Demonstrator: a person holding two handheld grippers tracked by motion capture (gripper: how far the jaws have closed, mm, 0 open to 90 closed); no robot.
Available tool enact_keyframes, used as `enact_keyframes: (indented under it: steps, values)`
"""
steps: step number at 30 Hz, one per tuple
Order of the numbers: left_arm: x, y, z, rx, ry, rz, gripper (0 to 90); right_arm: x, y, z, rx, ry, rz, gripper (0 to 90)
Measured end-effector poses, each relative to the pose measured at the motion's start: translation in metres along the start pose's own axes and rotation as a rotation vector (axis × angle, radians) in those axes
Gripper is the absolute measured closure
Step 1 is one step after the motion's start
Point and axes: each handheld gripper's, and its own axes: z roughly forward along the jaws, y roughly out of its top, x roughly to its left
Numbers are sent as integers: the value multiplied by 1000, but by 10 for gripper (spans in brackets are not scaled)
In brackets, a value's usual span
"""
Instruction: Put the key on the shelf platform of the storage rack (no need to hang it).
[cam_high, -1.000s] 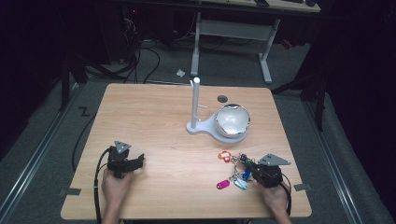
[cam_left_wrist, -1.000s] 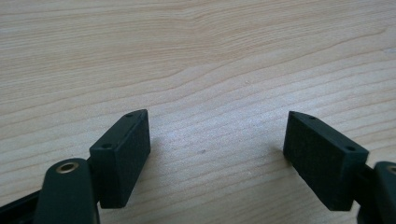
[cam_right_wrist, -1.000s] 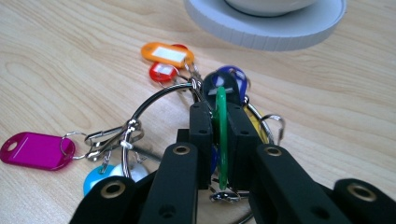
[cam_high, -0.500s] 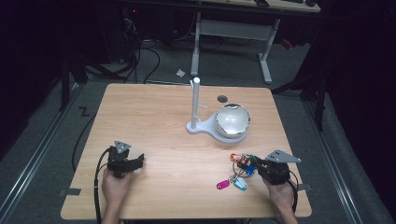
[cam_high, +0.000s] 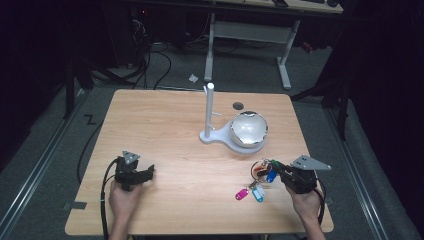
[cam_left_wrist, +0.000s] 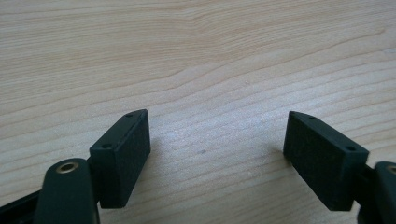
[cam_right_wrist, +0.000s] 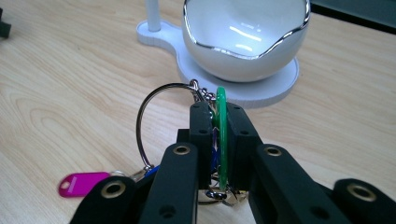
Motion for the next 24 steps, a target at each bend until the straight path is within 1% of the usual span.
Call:
enact_keyframes:
  steps: [3,8,12,17,20,22,23,24]
  values:
    - [0,0,0,0,0,1,233,-2,7,-5,-15,1,0,839]
    - [0,0,0,0,0,0,234,-3,13,-10,-24,1,-12,840]
    - [0,0,0,0,1,1,233,-5,18,-14,-34,1,-9,844]
    - [0,0,0,0,1,2,235,-7,29,-21,-47,-7,-33,845]
    - [0,0,0,0,1,1,234,-10,33,-23,-57,-6,-36,845]
    - [0,0,0,0,1,1,234,-10,35,-24,-60,-6,-29,846]
    - [0,0,0,0,1,2,234,-12,36,-24,-67,-5,-43,846]
    - [0,0,0,0,1,1,234,-12,37,-25,-69,-4,-32,845]
